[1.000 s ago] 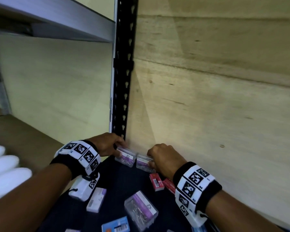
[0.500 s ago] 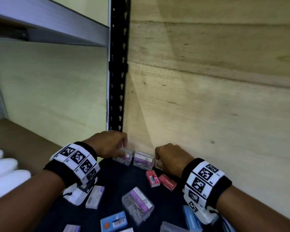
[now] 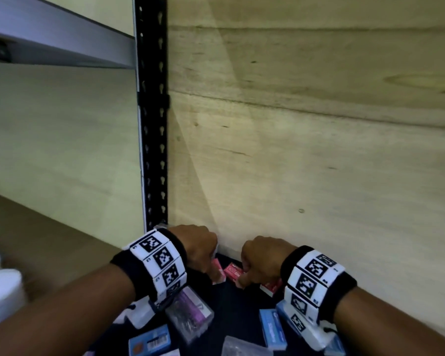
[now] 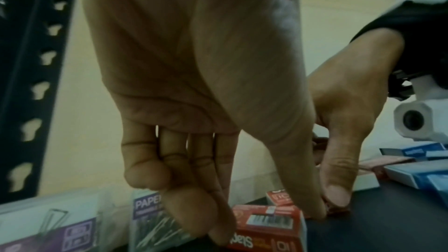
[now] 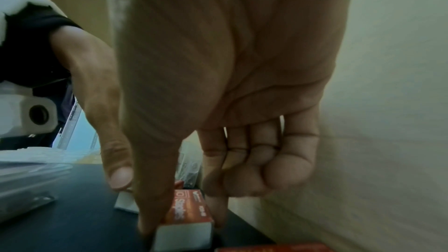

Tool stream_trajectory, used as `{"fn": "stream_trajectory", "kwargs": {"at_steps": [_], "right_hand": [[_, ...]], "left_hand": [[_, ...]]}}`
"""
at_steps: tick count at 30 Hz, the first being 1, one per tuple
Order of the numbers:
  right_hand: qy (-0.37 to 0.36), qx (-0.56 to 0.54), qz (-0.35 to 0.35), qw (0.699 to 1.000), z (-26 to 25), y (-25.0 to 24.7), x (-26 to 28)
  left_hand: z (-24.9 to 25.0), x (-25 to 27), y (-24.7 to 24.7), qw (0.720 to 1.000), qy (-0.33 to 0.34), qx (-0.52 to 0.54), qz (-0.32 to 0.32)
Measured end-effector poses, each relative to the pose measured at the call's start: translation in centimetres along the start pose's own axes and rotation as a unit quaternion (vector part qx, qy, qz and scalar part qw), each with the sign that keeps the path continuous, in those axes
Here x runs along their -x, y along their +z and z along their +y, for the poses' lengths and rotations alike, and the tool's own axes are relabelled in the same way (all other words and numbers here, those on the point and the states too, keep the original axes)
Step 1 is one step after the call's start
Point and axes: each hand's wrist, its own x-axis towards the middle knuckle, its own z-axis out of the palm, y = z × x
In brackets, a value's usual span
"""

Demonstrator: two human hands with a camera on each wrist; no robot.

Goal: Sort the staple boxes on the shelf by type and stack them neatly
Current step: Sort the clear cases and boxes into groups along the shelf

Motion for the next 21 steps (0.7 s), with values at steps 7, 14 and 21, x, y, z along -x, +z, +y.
{"fn": "stream_trajectory", "kwargs": {"at_steps": [7,14,21], "right_hand": [[-0.006,-0.036,0.013,0.999,1.5,0.3,0.4],[0.011,-0.032,0.021,0.999,4.6,0.1,2.5],[0.048,-0.018,0.029,0.998,7.8,1.2,5.6]], "left_hand": [[1.2,-0.4,-0.1,0.999,0.004,-0.046,0.002],[3.3,0.0,-0.5,0.998,0.02,-0.043,-0.036],[6.3,-1.3,-1.2,0.998,0.061,-0.017,-0.011]]}}
